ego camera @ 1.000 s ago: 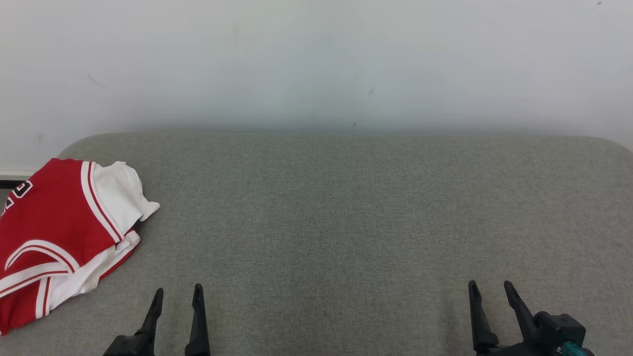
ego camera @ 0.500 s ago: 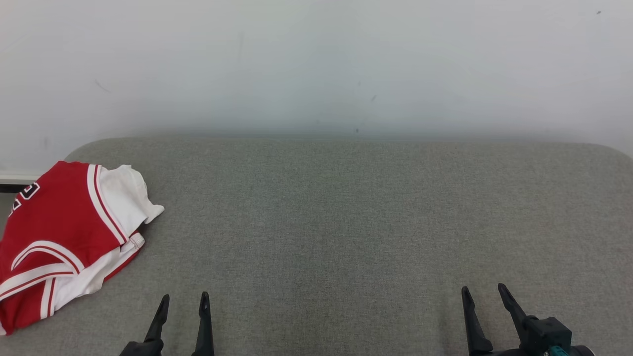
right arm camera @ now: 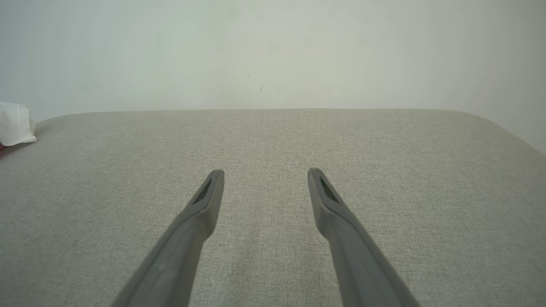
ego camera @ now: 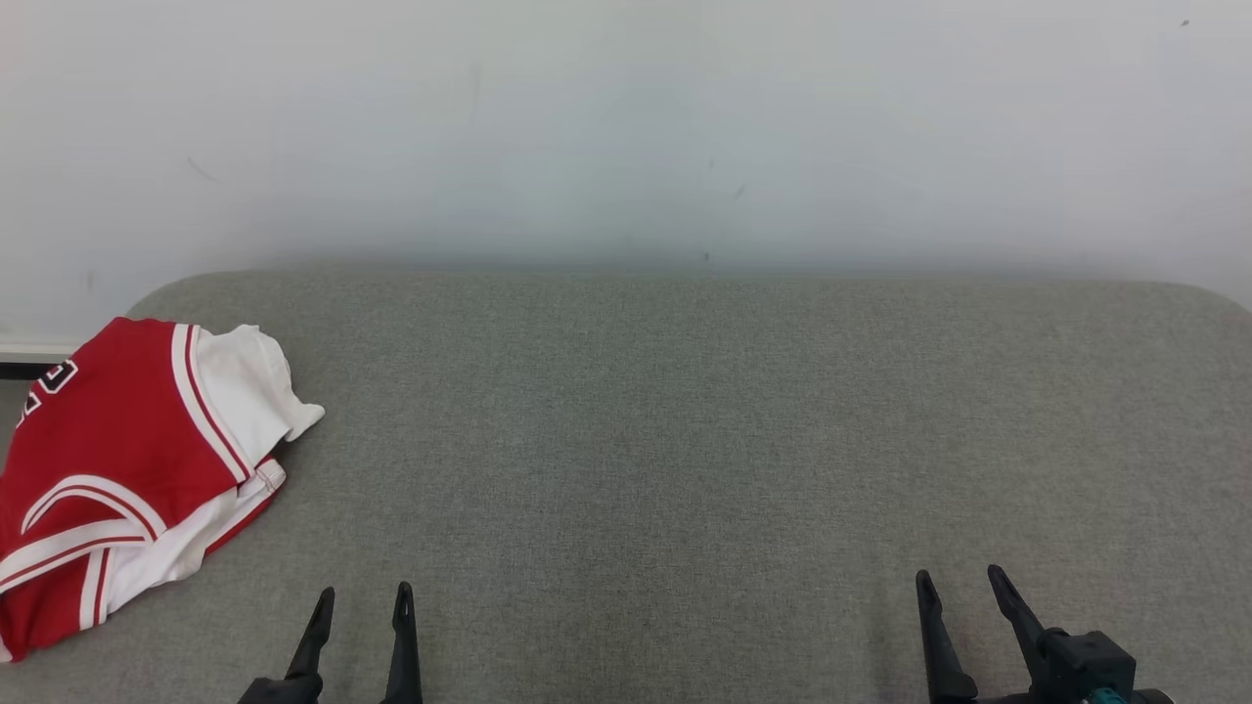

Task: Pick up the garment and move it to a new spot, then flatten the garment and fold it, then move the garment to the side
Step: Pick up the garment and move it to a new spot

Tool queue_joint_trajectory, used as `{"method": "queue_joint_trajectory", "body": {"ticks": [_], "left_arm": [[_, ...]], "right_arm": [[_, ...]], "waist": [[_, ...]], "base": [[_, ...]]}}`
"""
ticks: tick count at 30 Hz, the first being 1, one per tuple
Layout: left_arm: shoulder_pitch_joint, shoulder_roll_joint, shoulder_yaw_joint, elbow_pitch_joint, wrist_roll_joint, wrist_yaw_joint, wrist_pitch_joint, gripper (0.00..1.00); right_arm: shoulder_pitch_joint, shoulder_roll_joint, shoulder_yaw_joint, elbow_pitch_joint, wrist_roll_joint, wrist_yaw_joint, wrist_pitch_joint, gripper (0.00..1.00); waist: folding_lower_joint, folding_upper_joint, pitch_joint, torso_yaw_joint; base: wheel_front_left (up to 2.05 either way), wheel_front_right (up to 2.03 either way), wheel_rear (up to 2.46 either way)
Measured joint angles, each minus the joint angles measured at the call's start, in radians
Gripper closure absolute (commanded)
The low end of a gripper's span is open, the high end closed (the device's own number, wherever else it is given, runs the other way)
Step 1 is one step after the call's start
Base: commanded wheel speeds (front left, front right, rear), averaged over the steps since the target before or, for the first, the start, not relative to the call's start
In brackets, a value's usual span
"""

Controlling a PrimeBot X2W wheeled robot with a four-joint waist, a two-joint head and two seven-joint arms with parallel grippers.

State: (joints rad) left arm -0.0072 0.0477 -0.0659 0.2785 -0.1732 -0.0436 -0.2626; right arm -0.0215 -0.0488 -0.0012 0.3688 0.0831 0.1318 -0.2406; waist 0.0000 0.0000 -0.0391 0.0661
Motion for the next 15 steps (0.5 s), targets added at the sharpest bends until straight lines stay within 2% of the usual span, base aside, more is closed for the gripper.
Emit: {"method": "queue_joint_trajectory", "body": {"ticks": [8, 15], "left_arm": [[-0.003, 0.0, -0.003, 0.0, 0.0, 0.0, 0.0, 0.0], [-0.014, 0.0, -0.005, 0.001, -0.001, 0.003, 0.0, 0.0]], "right_arm": [[0.002, 0.0, -0.008, -0.002, 0.003, 0.0, 0.0, 0.0], [0.007, 0.0, -0.005, -0.004, 0.007, 0.0, -0.001, 0.0]], "waist": [[0.0, 0.0, 0.003, 0.014], [0.0, 0.0, 0.002, 0.07]], "base": [[0.0, 0.0, 0.0], [0.0, 0.0, 0.0]]}}
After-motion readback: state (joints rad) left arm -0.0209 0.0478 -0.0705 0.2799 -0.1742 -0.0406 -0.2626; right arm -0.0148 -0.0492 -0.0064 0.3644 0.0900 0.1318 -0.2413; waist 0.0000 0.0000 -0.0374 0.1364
